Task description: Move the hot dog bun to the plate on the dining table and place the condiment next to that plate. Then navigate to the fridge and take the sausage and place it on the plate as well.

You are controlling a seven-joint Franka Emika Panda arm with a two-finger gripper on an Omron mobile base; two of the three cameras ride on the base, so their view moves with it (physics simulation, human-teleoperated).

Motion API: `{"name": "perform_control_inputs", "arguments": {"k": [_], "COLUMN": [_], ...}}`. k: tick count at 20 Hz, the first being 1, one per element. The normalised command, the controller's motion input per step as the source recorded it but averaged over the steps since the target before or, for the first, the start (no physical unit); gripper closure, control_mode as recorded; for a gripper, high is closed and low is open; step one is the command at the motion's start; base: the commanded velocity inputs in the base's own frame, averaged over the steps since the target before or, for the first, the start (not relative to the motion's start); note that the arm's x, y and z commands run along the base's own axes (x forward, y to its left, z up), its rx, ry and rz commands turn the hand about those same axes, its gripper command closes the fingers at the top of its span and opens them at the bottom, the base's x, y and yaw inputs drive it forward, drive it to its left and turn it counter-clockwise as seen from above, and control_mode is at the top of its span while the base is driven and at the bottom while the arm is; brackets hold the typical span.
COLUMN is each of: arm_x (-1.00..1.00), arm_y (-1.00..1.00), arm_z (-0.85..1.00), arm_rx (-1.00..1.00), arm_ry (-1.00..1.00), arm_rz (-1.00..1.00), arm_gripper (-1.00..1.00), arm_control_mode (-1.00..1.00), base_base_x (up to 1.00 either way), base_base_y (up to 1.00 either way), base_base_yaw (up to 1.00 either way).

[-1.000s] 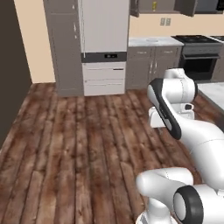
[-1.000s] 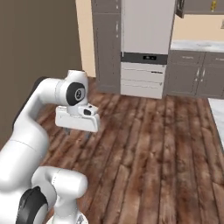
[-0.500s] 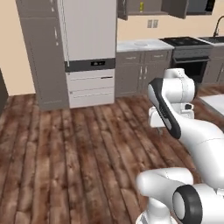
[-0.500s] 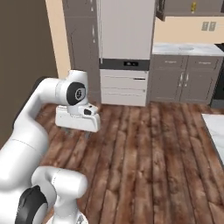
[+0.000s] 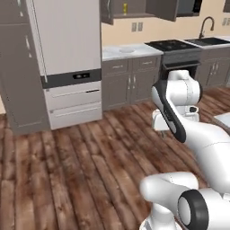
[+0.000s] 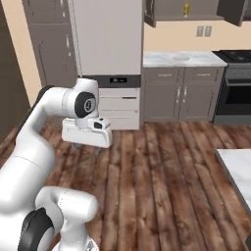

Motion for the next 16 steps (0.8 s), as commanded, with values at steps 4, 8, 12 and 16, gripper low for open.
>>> {"name": "perform_control_inputs", "arguments": {"k": [4, 8, 12, 16], "arm_x": [0.00, 0.00, 0.00, 0.00], "arm_y": [0.00, 0.00, 0.00, 0.00], "arm_z": [0.00, 0.00, 0.00, 0.00], "arm_rx": [0.00, 0.00, 0.00, 0.00], "arm_ry": [0.00, 0.00, 0.00, 0.00], "arm_rz": [0.00, 0.00, 0.00, 0.00], "arm_gripper": [-1.00, -1.00, -1.00, -1.00], "arm_control_mode": [1.00, 1.00, 1.00, 1.00], "base_base_x": [1.00, 1.00, 1.00, 1.00], "base_base_y": [0.13, 0.11, 0.07, 0.08], "base_base_yaw": [-0.32, -0.31, -0.31, -0.30]}}
